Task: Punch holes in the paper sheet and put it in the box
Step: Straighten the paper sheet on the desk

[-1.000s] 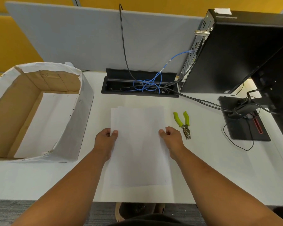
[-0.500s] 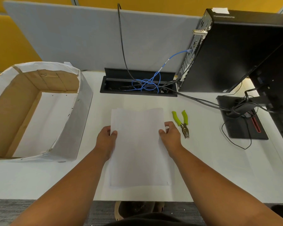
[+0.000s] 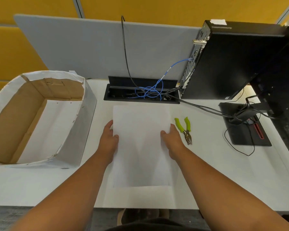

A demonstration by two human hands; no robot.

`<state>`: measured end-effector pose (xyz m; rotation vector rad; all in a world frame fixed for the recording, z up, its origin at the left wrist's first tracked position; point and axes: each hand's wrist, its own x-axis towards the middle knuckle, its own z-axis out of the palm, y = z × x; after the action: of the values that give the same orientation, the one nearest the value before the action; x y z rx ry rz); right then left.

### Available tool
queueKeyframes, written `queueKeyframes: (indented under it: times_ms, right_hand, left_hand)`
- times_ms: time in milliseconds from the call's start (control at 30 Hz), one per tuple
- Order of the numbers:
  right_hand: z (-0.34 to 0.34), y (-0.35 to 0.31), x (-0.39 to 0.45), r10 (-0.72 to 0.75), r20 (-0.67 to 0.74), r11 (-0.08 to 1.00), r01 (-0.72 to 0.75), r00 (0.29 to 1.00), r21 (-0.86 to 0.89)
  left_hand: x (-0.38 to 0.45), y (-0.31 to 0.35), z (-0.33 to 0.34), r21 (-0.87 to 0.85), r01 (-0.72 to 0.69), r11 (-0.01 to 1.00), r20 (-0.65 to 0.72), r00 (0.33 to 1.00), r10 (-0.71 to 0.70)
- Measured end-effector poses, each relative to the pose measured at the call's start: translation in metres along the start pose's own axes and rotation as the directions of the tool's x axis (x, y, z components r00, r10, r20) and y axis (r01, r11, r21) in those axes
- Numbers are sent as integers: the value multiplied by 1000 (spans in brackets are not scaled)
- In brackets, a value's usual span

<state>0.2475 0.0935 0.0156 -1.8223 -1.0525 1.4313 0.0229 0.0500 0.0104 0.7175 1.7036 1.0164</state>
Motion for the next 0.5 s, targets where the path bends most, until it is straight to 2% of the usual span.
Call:
queueKeyframes:
  times_ms: [200,300,400,500]
  right_hand:
    - [-3,-53,-26,-266,-35,961,268,963,68]
    - [-4,-78,-40,-378,-59,914,383,924,136]
    - [-7,-97,-51,-453,-94,866,463,886,190]
    - [-10,-103,-57,-480,-93,849,489,872,200]
  left_hand:
    - [-11,48,7,-42,-164,986,-56,985,162]
    - [-20,80,10,-27,-300,954,-114,949,295]
    - [-35,107,11,-24,-426,904,-155,895,418]
    - [-42,113,12,-45,-455,889,-136,885,446]
